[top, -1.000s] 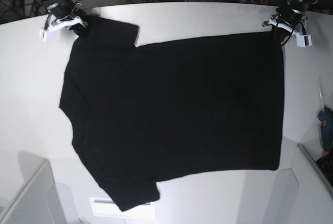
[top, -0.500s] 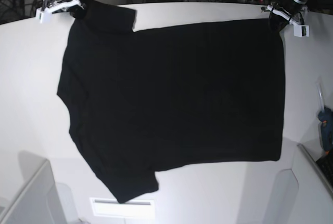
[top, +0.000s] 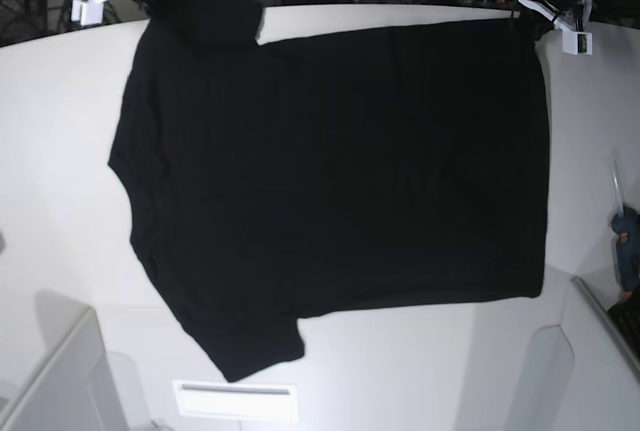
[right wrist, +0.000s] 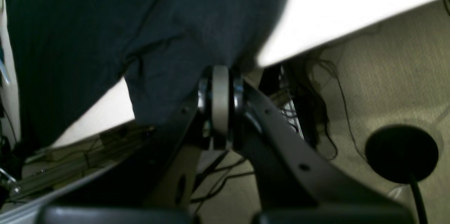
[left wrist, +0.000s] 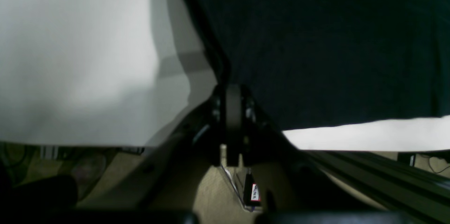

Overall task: Fold the T-shirt properly
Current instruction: 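Grasp the shoulder corners with both grippers and pull them toward the robot, then lift the shirt edge with both grippers and fold it over the body, then lower the folded edge with both grippers and release it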

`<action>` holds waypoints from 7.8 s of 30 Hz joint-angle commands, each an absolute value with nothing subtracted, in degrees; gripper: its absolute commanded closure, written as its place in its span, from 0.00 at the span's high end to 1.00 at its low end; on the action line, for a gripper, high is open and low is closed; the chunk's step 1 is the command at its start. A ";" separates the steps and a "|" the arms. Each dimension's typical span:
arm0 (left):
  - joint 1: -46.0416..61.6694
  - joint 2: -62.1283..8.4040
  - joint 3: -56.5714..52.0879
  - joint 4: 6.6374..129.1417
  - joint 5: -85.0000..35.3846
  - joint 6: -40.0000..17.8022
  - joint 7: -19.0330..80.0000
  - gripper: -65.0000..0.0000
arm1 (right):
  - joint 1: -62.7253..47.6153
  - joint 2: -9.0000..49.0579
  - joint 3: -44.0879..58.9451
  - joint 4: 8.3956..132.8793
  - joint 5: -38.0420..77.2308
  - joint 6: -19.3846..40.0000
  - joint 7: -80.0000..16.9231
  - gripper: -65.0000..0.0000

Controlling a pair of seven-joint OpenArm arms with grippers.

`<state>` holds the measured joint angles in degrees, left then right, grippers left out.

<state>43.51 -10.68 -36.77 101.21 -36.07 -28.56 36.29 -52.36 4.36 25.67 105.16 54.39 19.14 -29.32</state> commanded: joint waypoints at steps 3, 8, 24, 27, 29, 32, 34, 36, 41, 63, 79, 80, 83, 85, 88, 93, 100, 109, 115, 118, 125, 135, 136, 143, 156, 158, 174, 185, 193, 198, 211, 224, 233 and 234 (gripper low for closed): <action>45.14 -11.30 -37.49 103.69 -36.88 -28.88 35.30 0.00 | -53.23 4.62 26.33 106.68 55.08 20.18 -28.70 0.00; 46.64 -11.30 -40.48 107.47 -37.14 -28.88 35.38 0.00 | -52.79 4.88 25.98 107.12 55.08 20.18 -28.70 0.00; 45.49 -11.03 -41.10 108.44 -42.42 -28.88 35.74 0.00 | -41.63 5.14 25.63 113.10 55.08 16.13 -37.67 0.00; 44.53 -11.12 -41.10 108.44 -45.76 -28.35 35.74 0.00 | -38.02 5.14 25.63 113.27 55.08 15.34 -40.84 0.00; 42.95 -11.03 -41.10 108.44 -46.11 -27.82 35.82 0.00 | -35.56 5.14 25.63 113.27 55.08 13.14 -43.47 0.00; 41.54 -11.03 -40.92 108.35 -46.37 -24.57 35.82 0.00 | -32.04 5.14 25.45 113.27 55.08 11.56 -45.49 0.00; 40.48 -11.03 -40.84 108.35 -46.46 -24.31 35.82 0.00 | -29.41 5.14 25.54 113.27 55.08 10.59 -47.52 0.00; 38.99 -11.03 -40.92 107.91 -46.02 -24.13 35.82 0.00 | -26.95 5.23 25.54 113.27 55.08 9.45 -49.54 0.00; 33.36 -11.03 -41.27 106.42 -45.93 -24.13 42.07 0.00 | -20.88 5.23 25.36 112.84 54.99 7.25 -53.41 0.00; 20.79 -11.12 -41.89 103.08 -36.79 -16.48 44.79 0.00 | -2.86 4.62 25.01 100.53 48.31 5.32 -55.52 0.00; 12.88 -11.38 -41.80 99.03 -33.98 -16.48 49.45 0.00 | 2.86 5.14 19.21 94.64 48.22 1.98 -53.05 0.00; 12.00 -11.30 -41.63 98.77 -32.84 -16.48 49.45 0.00 | 2.86 5.14 19.21 94.55 48.22 1.98 -52.97 0.00; 10.24 -11.30 -38.73 98.59 -28.79 -16.48 49.45 0.00 | 3.21 5.14 19.21 92.97 48.13 1.89 -52.88 0.00; 9.10 -11.21 -37.05 98.51 -26.68 -16.48 49.45 0.00 | 3.74 5.14 19.30 92.35 47.52 1.89 -52.70 0.00; 7.69 -11.03 -36.53 98.51 -24.31 -16.48 49.45 0.00 | 3.74 4.70 19.21 92.44 44.00 1.98 -51.21 0.00; 6.37 -11.12 -36.62 95.87 -23.43 -16.48 49.45 0.00 | 3.82 4.70 19.21 92.35 42.77 1.98 -50.95 0.00; 5.76 -11.21 -36.53 93.93 -23.52 -16.48 49.36 0.00 | 3.82 4.62 19.30 92.35 43.03 1.98 -50.86 0.00; 5.67 -11.12 -36.97 94.29 -23.96 -16.48 49.27 0.11 | 3.74 4.53 19.74 92.35 43.12 1.98 -50.86 0.19; 4.53 -11.12 -37.14 94.55 -23.96 -16.57 49.19 0.73 | 1.36 4.62 19.82 93.32 43.21 1.98 -45.67 0.36; 4.53 -10.86 -40.13 96.40 -24.22 -16.57 49.19 0.87 | -1.54 4.62 19.82 97.01 43.21 1.98 -44.97 0.36; 11.56 -7.87 -49.63 100.18 -31.60 -16.75 49.45 0.88 | -13.93 2.51 20.09 109.85 42.86 -1.89 -35.74 0.36; 16.13 -7.52 -49.63 95.16 -32.04 -16.75 49.19 0.88 | -22.20 -2.77 25.10 109.76 42.77 -8.66 -33.54 0.55; 16.13 -7.52 -49.63 94.46 -32.04 -16.75 49.19 0.88 | -21.67 -2.77 25.71 108.70 43.03 -8.66 -33.54 0.55; 14.90 -7.52 -49.54 92.62 -32.04 -16.75 49.10 0.88 | -17.89 -2.15 27.21 97.54 42.77 -8.66 -33.71 0.55; 11.30 -7.78 -45.93 85.67 -31.78 -16.75 49.01 0.88 | -11.56 -0.66 27.47 88.13 42.77 -8.57 -33.71 0.54; 10.15 -7.60 -45.93 85.23 -31.78 -16.66 49.01 0.88 | -11.03 -0.66 27.47 87.16 42.77 -8.48 -33.71 0.54; 8.92 -7.87 -41.89 82.51 -31.78 -16.66 49.01 0.22 | -9.71 -0.66 27.38 83.91 42.68 -8.40 -30.73 0.53; 9.89 -9.71 -41.45 83.03 -31.78 -16.75 49.19 0.00 | -10.95 -1.01 31.25 84.18 43.12 -1.80 -28.70 0.00; 15.87 -12.70 -41.45 86.90 -31.87 -16.84 49.19 0.00 | -17.54 -1.01 31.43 90.68 43.12 -1.71 -28.79 0.00; 20.97 -12.70 -41.45 92.70 -31.96 -16.84 49.19 0.00 | -22.55 -1.10 31.78 95.78 43.21 -1.71 -32.13 0.00; 29.58 -12.44 -41.45 96.92 -32.04 -16.84 49.19 0.00 | -33.80 -2.59 31.96 105.45 45.85 -1.63 -33.19 0.00; 32.66 -12.26 -41.54 98.33 -32.04 -16.84 49.19 0.00 | -36.79 -2.59 31.96 105.63 45.85 -1.63 -33.19 0.00; 33.71 -12.18 -41.98 98.42 -32.04 -16.84 49.19 0.00 | -36.88 -2.59 31.96 105.71 45.85 -1.63 -33.19 0.00; 34.15 -12.18 -41.98 98.68 -32.13 -16.84 49.19 0.00 | -36.88 -2.59 31.96 105.71 45.85 -1.63 -33.19 0.00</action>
<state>33.28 -11.44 -41.25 97.62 -32.01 -16.88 49.60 -36.40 -3.01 31.55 104.57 45.63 -1.69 -34.28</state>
